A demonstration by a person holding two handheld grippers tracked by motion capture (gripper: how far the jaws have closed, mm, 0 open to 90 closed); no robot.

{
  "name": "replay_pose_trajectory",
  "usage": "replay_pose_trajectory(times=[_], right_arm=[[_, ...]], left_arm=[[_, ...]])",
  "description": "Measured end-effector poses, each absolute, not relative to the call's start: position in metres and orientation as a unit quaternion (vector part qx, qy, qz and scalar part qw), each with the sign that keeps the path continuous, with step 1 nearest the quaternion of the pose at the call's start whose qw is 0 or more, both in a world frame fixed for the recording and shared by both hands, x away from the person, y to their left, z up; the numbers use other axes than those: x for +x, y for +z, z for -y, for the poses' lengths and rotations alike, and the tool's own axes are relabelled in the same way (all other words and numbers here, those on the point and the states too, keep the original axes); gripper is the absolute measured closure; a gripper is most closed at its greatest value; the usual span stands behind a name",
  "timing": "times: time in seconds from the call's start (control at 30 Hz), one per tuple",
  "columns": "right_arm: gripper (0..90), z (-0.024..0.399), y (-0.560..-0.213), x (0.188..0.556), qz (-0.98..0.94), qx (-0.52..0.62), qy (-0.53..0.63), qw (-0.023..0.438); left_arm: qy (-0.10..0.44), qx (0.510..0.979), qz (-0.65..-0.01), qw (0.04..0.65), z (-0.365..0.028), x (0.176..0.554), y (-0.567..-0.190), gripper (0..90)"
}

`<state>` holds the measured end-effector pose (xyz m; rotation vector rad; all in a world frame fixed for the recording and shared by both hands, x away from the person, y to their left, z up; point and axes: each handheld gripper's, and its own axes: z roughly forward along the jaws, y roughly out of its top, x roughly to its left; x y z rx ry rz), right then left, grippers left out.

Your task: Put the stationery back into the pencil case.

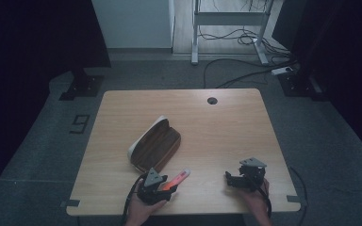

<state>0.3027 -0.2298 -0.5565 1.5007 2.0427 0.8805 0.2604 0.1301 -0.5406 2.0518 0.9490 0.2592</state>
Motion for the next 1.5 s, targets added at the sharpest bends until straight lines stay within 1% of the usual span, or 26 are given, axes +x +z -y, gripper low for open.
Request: replay_pose_trajectory(times=[0.3, 0.57, 0.63, 0.67, 0.73, 0.77, 0.83, 0.87, 1.13, 1.5], right_arm=[[1.5, 0.23, -0.557, 0.303, -0.741, 0.545, 0.32, 0.227], [1.5, 0.23, -0.557, 0.303, -0.741, 0.545, 0.32, 0.227], [1.5, 0.23, -0.557, 0.303, -0.741, 0.545, 0.32, 0.227], [1.5, 0.23, -0.557, 0.303, -0.741, 0.545, 0.32, 0.227], [1.5, 0.23, -0.557, 0.303, -0.741, 0.545, 0.32, 0.227], [1.5, 0.23, -0.557, 0.303, -0.741, 0.545, 0.32, 0.227], [1.5, 0.23, -0.557, 0.303, -0.741, 0.545, 0.319, 0.227], [1.5, 0.23, -0.557, 0.303, -0.741, 0.545, 0.319, 0.227], [1.5, 0.23, -0.557, 0.303, -0.741, 0.544, 0.32, 0.227], [1.5, 0.23, -0.557, 0.303, -0.741, 0.545, 0.319, 0.227]], left_arm=[[0.105, 0.829, -0.376, 0.401, -0.125, 0.261, -0.546, 43.5], [0.109, 0.834, -0.374, 0.39, -0.121, 0.259, -0.548, 48.8], [0.11, 0.835, -0.373, 0.389, -0.12, 0.259, -0.548, 51.2], [0.113, 0.835, -0.373, 0.389, -0.12, 0.259, -0.548, 54.2], [0.115, 0.835, -0.373, 0.388, -0.12, 0.258, -0.548, 55.5], [0.119, 0.836, -0.371, 0.386, -0.119, 0.258, -0.548, 60.1], [0.122, 0.836, -0.371, 0.385, -0.119, 0.257, -0.548, 65.3], [0.122, 0.836, -0.371, 0.385, -0.119, 0.257, -0.548, 66.2], [0.119, 0.835, -0.369, 0.39, -0.12, 0.257, -0.548, 67.1], [0.114, 0.812, -0.368, 0.438, -0.132, 0.257, -0.534, 67.2]])
